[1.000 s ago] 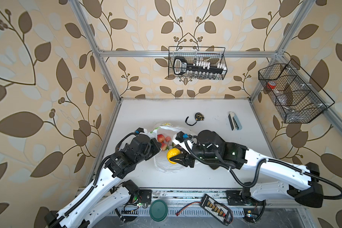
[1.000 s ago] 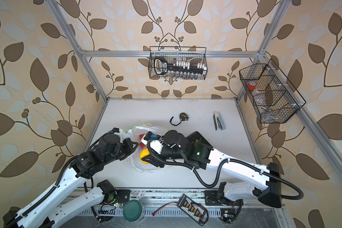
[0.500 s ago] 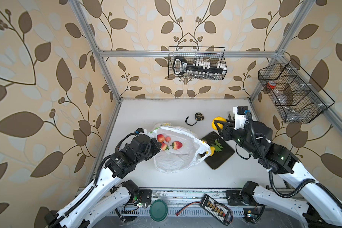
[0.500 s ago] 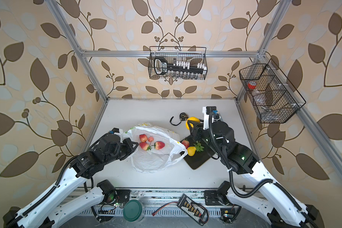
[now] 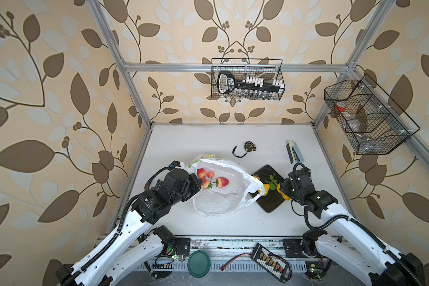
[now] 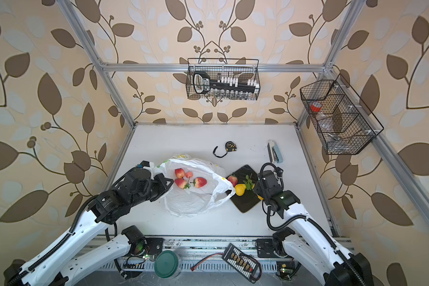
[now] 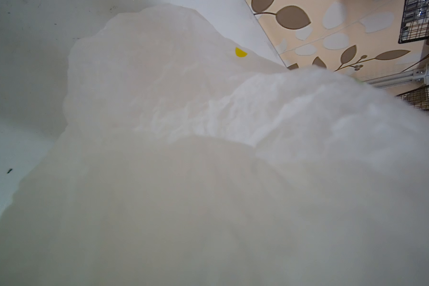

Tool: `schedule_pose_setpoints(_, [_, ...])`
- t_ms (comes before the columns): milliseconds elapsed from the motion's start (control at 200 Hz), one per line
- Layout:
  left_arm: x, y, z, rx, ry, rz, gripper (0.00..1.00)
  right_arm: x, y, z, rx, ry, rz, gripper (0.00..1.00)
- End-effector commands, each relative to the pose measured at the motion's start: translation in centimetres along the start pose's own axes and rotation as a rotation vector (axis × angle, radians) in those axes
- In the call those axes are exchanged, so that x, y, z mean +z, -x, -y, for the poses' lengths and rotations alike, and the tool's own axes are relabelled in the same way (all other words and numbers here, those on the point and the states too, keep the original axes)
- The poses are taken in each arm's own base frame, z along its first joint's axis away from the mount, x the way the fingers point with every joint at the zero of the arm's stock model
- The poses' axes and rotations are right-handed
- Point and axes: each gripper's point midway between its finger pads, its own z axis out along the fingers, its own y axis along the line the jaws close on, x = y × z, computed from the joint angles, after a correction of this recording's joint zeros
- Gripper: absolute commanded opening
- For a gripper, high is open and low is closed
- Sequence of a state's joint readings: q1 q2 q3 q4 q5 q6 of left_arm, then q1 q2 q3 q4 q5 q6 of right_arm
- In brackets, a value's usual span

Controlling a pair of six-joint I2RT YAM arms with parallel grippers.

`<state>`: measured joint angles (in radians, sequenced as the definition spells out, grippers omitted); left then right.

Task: Take the fake fruits out of the plastic bag
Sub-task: 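Lift the yellow fruit out, lower it onto the black tray, open right gripper, then reach the right gripper back into the bag above the red fruits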

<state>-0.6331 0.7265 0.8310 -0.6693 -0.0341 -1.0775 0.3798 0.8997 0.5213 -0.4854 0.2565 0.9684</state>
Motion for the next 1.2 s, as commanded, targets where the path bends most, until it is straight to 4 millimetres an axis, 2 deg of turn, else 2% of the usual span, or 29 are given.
schedule_pose_setpoints(0, [-0.4,0.4,0.2,-0.008,-0.011,0.014,0.00,1.2,0.0,-1.4,0.113,0.078,0.008,0.46])
schedule_pose_setpoints(180, [-0.5,0.3,0.2,-0.011,-0.019,0.017,0.00,2.8,-1.1,-0.3,0.125,0.054,-0.004,0.52])
schedule_pose_setpoints(335, [-0.5,0.4,0.2,-0.009,-0.019,0.019,0.00,3.1,-1.0,-0.1,0.123,0.053,0.002,0.67])
schedule_pose_setpoints(465, [-0.5,0.4,0.2,-0.010,-0.020,0.017,0.00,2.6,-0.4,0.0,0.120,0.048,0.009,0.80])
schedule_pose_setpoints(590, [-0.6,0.4,0.2,-0.008,-0.021,0.020,0.00,0.9,1.2,-0.5,0.106,0.057,0.045,0.84])
schedule_pose_setpoints(655, [-0.7,0.4,0.2,-0.008,-0.022,0.020,0.00,-0.8,2.7,-1.2,0.083,0.074,0.087,0.83])
schedule_pose_setpoints(790, [-0.7,0.3,0.1,-0.011,-0.022,0.020,0.00,-5.8,7.1,-4.7,-0.062,0.167,0.198,0.72])
schedule_pose_setpoints(875, [-0.6,0.2,-0.1,-0.017,-0.020,0.017,0.00,-9.6,9.4,-8.1,-0.168,0.281,0.267,0.68])
schedule_pose_setpoints(960, [-0.5,0.1,-0.2,-0.018,-0.020,0.013,0.00,-13.6,10.3,-12.1,-0.281,0.429,0.322,0.65])
schedule_pose_setpoints(1080, [-0.4,0.1,-0.1,-0.020,-0.020,0.012,0.00,-19.5,8.3,-18.5,-0.453,0.701,0.354,0.61])
schedule_pose_setpoints(1195, [-0.4,0.2,-0.1,-0.020,-0.016,0.012,0.00,-25.2,3.7,-23.4,-0.636,0.943,0.372,0.58])
